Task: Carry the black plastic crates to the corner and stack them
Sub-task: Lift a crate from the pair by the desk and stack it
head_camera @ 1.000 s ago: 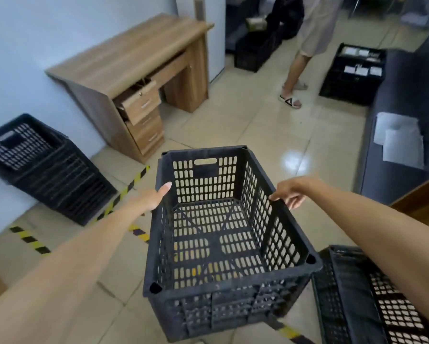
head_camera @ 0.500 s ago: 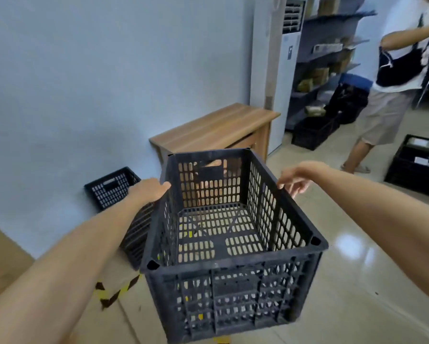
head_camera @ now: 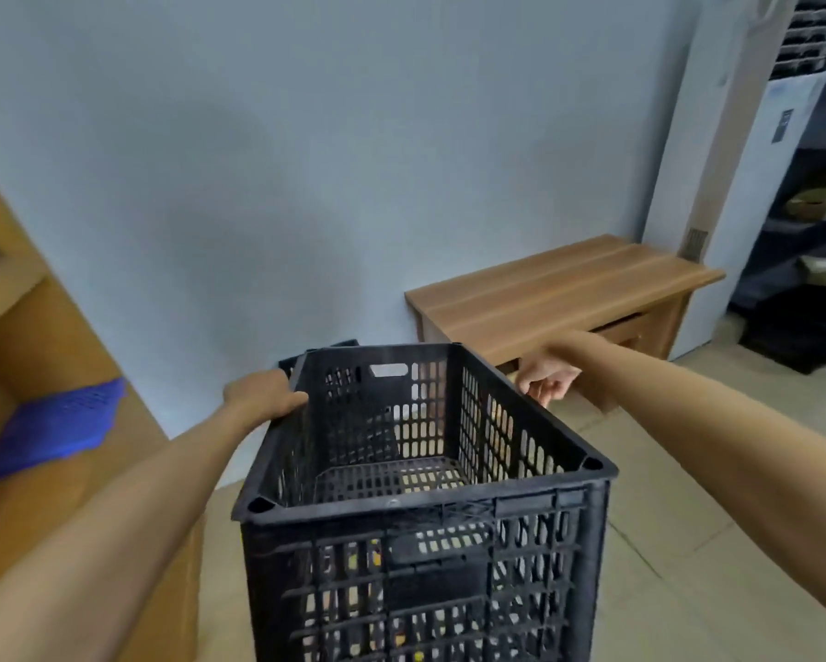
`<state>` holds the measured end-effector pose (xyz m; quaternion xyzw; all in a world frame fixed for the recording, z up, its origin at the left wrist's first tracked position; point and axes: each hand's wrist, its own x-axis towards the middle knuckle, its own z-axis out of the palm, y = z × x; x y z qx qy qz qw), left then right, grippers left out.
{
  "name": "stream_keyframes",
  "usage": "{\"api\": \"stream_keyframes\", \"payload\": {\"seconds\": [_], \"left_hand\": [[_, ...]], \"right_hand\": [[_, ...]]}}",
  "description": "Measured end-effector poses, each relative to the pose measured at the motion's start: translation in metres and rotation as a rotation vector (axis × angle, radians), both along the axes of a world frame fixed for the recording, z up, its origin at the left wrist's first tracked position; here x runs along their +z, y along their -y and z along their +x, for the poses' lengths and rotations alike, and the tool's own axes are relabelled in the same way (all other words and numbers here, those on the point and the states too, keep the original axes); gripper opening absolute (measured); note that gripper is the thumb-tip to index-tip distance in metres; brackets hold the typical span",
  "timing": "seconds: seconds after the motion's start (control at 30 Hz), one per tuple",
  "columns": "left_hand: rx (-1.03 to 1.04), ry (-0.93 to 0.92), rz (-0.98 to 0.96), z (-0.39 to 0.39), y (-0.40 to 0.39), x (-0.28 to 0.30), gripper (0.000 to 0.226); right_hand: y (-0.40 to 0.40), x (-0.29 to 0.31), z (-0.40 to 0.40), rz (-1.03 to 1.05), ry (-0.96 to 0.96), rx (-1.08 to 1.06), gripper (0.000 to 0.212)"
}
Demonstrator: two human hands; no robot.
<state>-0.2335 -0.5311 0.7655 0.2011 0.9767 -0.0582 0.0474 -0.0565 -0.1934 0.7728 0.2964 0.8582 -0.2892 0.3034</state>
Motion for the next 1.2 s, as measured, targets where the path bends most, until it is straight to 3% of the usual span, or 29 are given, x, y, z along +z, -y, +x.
{"api": "stream_keyframes", "payload": {"seconds": [0.33,0.73,0.9,1.2], "left_hand": [[0.172,-0.050,0.083,-0.118,0.041,-0.010,0.033],[0.223,-0.120,0.231,-0.327,0.049,0.015,0.040],[0.265,-0.166,0.284,-0.386,0.032,-0.005,0.041],[0.307,-0.173,0.287,-0.510,-0.041,-0.053,0.043]], "right_hand": [[0.014,-0.025,-0.176,-0.009,-0.005,0.045,0.022],[0.021,0.027,-0.383,0.054,-0.100,0.077,0.033],[0.006,0.011,-0.457,0.057,-0.090,0.113,0.039],[-0.071,-0.042,-0.598,0.103,0.010,0.328,0.028]]}}
